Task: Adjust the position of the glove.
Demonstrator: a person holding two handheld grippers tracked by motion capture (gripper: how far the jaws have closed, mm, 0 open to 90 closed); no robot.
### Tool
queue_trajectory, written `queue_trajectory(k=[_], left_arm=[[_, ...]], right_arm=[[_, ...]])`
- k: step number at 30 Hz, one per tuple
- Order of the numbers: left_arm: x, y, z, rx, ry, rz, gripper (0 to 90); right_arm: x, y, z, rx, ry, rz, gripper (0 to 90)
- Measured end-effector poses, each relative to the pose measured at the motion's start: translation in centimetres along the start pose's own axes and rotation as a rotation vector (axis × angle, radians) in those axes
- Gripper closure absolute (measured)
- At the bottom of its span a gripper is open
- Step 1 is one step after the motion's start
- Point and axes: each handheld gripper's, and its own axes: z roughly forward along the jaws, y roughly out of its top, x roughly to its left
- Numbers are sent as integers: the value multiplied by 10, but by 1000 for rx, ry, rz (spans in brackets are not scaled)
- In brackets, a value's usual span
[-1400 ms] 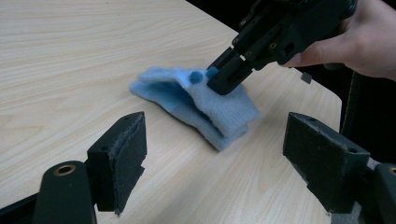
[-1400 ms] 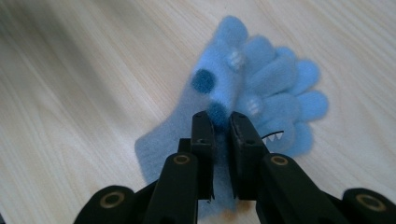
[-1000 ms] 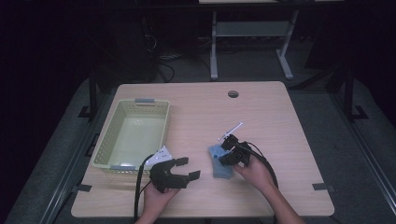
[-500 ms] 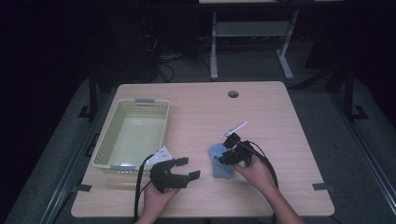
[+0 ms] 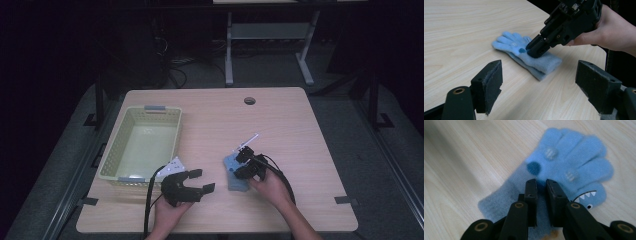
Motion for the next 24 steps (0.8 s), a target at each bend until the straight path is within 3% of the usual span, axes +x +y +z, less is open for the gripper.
queue_trajectory(k=[9,18,23,24], left_arm=[[-2,-1,3,11,-9,-7,231],[1,-1,6,24,-64,-90,316],[1,1,10,37,-63,-102,317],[1,0,14,59,-62,-125,317]], right_arm=[[-3,-4,-15,-77,42,48,605],[-14,-18,-28,-147,76,135,461],[-17,-28,-30,-162,89,150,410],[-19,-30,-30,-170,98,166,402]])
